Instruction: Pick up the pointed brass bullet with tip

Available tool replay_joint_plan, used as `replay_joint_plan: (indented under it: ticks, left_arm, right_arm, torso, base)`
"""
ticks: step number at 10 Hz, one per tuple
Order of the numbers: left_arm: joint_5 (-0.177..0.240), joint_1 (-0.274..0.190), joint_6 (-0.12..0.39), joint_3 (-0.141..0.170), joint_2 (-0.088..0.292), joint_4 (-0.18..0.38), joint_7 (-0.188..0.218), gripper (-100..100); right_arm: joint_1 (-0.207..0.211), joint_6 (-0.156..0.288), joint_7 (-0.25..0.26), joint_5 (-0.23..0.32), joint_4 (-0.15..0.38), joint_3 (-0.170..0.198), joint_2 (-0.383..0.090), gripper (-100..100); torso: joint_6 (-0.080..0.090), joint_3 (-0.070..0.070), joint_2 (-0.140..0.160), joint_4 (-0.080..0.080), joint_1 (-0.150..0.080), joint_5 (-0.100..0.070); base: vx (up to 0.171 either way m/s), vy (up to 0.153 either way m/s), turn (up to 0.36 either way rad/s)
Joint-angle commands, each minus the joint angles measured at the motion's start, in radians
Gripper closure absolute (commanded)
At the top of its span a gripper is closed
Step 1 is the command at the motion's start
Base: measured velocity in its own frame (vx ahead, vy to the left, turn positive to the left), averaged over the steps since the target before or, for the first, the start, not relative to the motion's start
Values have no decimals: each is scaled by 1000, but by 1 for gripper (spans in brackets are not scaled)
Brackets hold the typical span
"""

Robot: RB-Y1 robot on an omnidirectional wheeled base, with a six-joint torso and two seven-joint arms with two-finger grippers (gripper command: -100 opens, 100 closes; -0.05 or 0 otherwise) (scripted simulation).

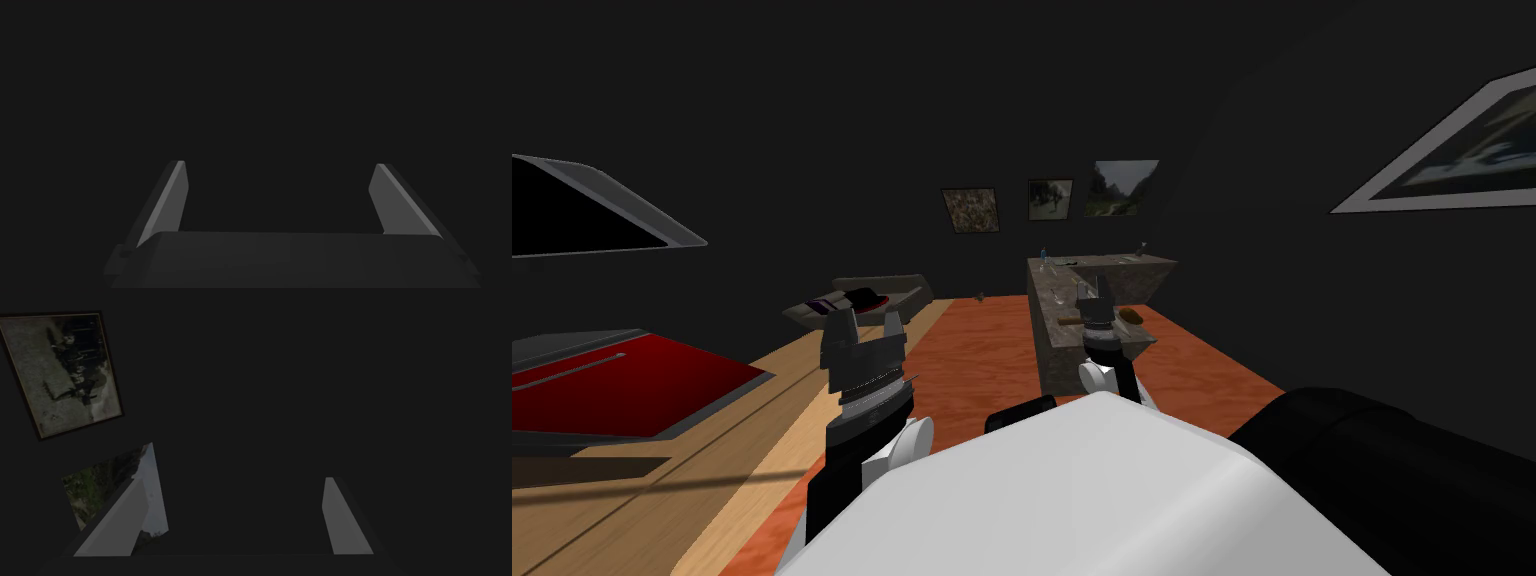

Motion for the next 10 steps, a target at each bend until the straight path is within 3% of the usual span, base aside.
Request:
replay_joint_plan:
  ticks: [1, 9, 10]
  left_arm:
    - [0, 0, 0, 0, 0, 0, 0, 0]
    - [0, 0, 0, 0, 0, 0, 0, 0]
    - [0, 0, 0, 0, 0, 0, 0, 0]
  right_arm:
    - [2, -3, 2, 7, 9, 0, -37, -100]
    - [26, -40, 22, 74, 98, -6, -264, -100]
    - [26, -40, 22, 74, 98, -6, -273, -100]
  torso:
    - [0, 0, 0, 0, 0, 0]
    - [0, 2, 4, 1, -2, 0]
    - [0, 3, 5, 1, -1, 0]
  base:
    - [-9, -5, -14]
    - [-51, -20, -44]
    - [-52, -11, -33]
